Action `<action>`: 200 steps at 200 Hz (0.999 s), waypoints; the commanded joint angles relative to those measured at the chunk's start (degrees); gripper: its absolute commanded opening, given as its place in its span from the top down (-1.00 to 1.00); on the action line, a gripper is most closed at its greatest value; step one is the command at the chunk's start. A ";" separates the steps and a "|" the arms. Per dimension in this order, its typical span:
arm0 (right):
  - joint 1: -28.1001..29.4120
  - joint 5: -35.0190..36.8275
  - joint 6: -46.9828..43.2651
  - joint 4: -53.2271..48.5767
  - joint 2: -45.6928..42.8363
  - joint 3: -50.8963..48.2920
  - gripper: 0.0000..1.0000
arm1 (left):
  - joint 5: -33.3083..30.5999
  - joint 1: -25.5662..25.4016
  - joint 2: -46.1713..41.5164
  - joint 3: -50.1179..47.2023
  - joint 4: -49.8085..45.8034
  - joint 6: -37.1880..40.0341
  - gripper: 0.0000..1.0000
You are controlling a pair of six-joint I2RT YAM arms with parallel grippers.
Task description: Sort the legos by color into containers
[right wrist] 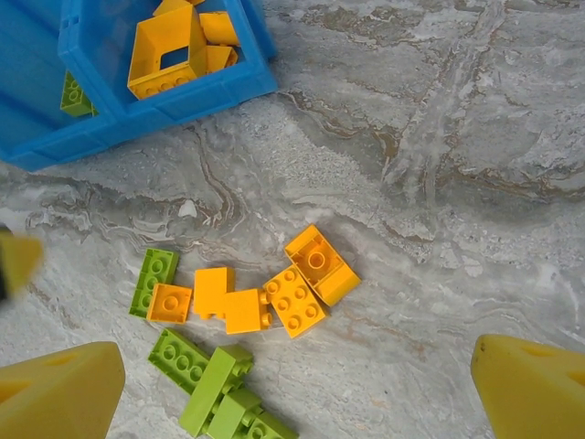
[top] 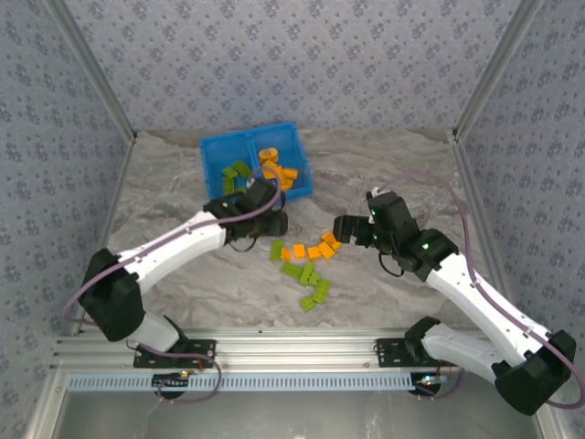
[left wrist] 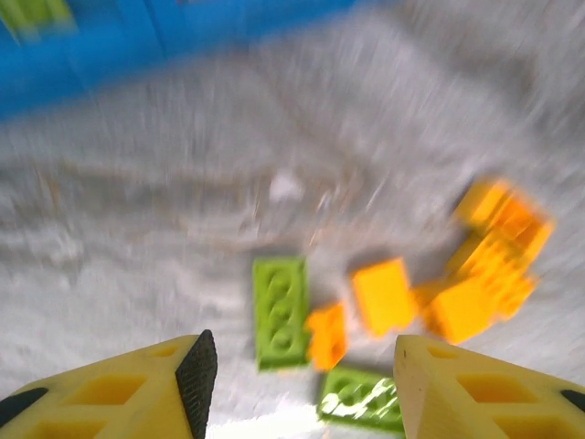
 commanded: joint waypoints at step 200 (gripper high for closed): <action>-0.21 0.57 0.73 0.07 -0.54 0.53 -1.00 | -4.08 -1.42 17.14 -4.02 10.91 0.65 -0.43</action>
